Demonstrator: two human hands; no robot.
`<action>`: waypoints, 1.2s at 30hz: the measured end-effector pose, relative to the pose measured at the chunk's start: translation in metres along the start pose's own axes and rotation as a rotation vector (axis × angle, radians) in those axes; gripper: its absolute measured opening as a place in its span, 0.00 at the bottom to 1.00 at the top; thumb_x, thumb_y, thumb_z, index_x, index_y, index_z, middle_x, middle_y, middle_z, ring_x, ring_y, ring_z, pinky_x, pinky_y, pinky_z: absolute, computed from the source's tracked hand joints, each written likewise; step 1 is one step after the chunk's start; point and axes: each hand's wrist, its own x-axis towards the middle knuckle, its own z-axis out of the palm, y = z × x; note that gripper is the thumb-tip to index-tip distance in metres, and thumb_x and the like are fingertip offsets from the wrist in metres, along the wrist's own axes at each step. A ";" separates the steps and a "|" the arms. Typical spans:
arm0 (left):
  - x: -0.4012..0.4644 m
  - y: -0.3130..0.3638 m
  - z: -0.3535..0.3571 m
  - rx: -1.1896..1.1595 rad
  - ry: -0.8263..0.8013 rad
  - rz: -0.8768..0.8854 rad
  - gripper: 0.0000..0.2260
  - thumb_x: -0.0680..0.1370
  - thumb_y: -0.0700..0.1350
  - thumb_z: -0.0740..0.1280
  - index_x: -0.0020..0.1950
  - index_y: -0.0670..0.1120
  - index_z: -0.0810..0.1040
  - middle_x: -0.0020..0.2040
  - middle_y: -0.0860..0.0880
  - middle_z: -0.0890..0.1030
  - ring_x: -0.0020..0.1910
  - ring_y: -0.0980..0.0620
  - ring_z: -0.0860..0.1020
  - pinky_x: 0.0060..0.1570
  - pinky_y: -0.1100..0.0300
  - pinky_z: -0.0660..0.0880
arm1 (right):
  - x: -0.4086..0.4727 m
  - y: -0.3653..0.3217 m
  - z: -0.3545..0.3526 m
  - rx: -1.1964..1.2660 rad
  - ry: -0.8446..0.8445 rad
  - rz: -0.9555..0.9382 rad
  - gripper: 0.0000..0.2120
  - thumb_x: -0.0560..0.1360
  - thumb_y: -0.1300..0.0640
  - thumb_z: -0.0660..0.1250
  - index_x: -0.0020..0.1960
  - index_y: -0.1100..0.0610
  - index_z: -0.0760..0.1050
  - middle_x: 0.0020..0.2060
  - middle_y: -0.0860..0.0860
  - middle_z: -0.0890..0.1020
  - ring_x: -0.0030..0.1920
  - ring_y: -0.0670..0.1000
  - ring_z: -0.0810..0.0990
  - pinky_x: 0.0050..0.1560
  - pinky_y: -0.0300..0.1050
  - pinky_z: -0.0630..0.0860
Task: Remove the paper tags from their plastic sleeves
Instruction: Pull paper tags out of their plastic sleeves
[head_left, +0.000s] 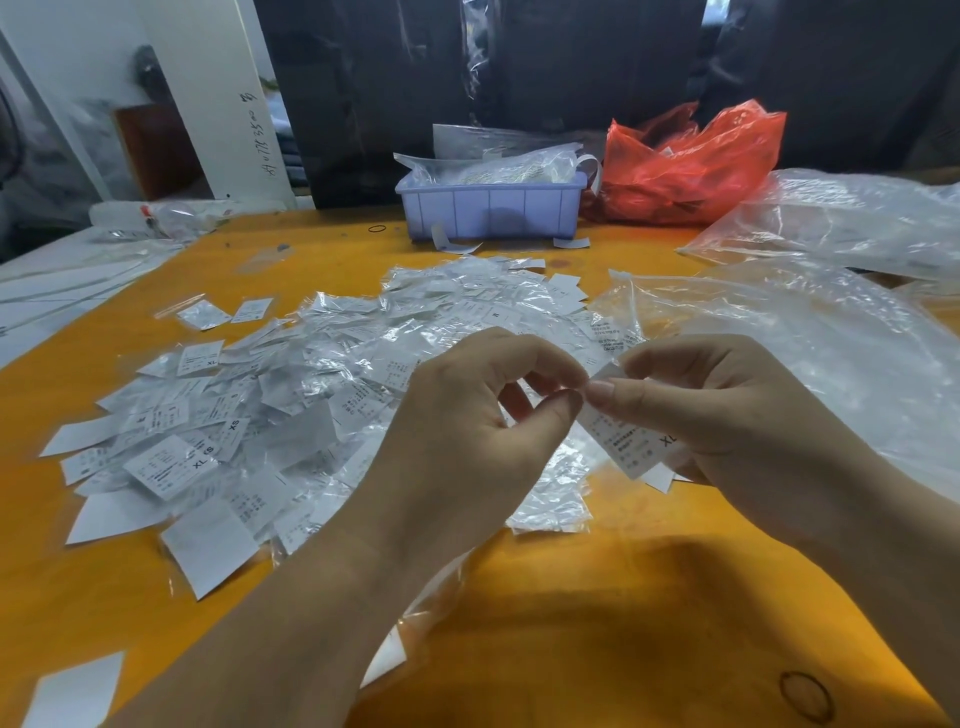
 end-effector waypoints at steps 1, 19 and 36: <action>0.000 0.000 0.000 -0.019 -0.003 -0.013 0.05 0.76 0.43 0.71 0.44 0.53 0.83 0.39 0.57 0.80 0.39 0.57 0.78 0.34 0.71 0.71 | 0.000 0.000 0.000 0.000 0.004 0.002 0.11 0.65 0.44 0.70 0.38 0.50 0.85 0.31 0.43 0.79 0.33 0.37 0.76 0.28 0.29 0.68; 0.005 -0.007 -0.002 -0.176 0.025 -0.227 0.07 0.80 0.44 0.66 0.42 0.50 0.79 0.36 0.53 0.80 0.37 0.54 0.77 0.36 0.66 0.74 | 0.002 0.004 -0.003 0.022 -0.009 -0.021 0.14 0.65 0.49 0.71 0.43 0.60 0.84 0.31 0.49 0.80 0.24 0.38 0.74 0.24 0.27 0.66; 0.010 -0.023 -0.012 0.567 0.206 -0.308 0.13 0.74 0.43 0.70 0.57 0.52 0.77 0.56 0.52 0.75 0.56 0.49 0.74 0.58 0.47 0.73 | 0.002 0.017 -0.013 -0.721 0.169 0.007 0.08 0.76 0.60 0.69 0.49 0.48 0.82 0.40 0.44 0.81 0.35 0.43 0.78 0.31 0.32 0.71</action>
